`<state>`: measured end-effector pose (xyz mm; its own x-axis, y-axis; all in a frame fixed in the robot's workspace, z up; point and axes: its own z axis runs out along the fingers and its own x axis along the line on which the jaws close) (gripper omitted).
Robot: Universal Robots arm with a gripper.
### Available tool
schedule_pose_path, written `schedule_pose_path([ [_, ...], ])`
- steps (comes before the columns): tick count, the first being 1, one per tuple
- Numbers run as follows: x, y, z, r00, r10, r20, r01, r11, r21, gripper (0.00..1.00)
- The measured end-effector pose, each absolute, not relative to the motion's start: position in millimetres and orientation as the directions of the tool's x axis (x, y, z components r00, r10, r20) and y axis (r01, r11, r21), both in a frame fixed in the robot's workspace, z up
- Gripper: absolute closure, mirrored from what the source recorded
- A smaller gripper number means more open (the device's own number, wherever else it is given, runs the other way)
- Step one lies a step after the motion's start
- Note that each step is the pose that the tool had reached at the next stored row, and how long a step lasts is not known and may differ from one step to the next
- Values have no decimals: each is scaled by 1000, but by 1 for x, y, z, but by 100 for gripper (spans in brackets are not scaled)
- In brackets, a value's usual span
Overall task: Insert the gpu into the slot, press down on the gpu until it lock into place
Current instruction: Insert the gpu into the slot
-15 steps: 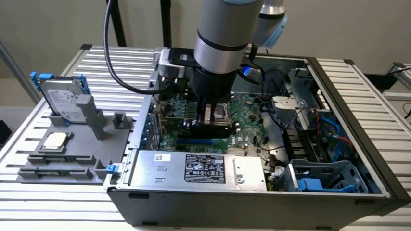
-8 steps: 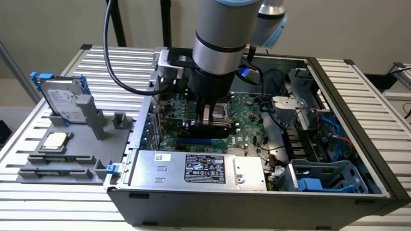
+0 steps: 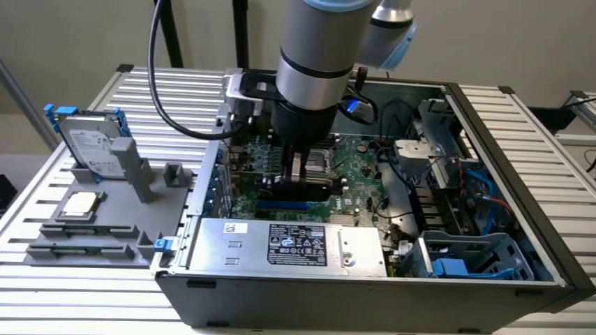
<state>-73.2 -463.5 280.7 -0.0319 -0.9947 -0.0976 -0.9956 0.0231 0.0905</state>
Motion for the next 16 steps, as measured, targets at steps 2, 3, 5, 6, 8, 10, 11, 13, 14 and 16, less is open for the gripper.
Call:
schedule_pose_path([
  [2, -74, -463, 280, -32, -995, -98, -996, 23, 91, 74],
  [3, -74, -463, 280, -32, -995, -98, -996, 23, 91, 74],
  [5, -74, -463, 280, -32, -995, -98, -996, 23, 91, 74],
  [6, -74, -463, 280, -32, -995, -98, -996, 23, 91, 74],
  [8, -75, -463, 279, -33, -995, -98, -996, 24, 91, 74],
  [10, -75, -463, 279, -34, -995, -98, -996, 26, 90, 74],
  [11, -75, -463, 279, -35, -995, -98, -996, 26, 90, 74],
  [13, -76, -463, 278, -37, -994, -98, -995, 29, 91, 74],
  [14, -76, -462, 278, -39, -994, -98, -995, 30, 91, 74],
  [16, -76, -462, 278, -41, -994, -98, -995, 32, 91, 74],
])
